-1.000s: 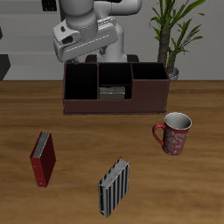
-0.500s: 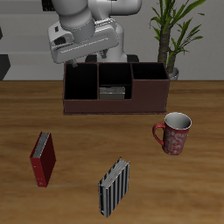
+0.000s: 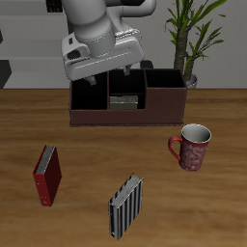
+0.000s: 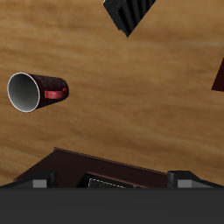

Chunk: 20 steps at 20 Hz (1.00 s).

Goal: Place the yellow book into the back desk caddy's front compartment and place the red mug into the back desk caddy's right compartment

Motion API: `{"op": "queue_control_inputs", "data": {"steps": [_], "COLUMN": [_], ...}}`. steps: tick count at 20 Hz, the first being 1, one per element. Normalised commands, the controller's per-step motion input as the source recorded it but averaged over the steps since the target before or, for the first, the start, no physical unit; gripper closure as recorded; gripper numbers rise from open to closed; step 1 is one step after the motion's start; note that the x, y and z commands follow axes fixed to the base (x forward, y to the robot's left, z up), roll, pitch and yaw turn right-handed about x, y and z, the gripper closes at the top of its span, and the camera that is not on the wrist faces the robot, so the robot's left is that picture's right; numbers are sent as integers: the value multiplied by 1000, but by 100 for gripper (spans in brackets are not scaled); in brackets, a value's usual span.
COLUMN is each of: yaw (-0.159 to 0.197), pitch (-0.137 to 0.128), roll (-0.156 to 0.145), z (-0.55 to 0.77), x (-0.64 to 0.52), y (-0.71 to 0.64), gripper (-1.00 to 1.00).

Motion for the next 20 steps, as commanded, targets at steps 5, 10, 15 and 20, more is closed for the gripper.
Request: {"op": "queue_control_inputs", "data": {"steps": [5,10,15,20], "yaw": [-95,-9,-69,-98], "pitch": [10,-34,-23,-29], "roll": [-31,-96,-91,-8], "z": [-41,-164,-131,-290], "x": [308,87,104,-48], "y": [305,511,443,451], "gripper": [-100,-100,-100,-100]}}
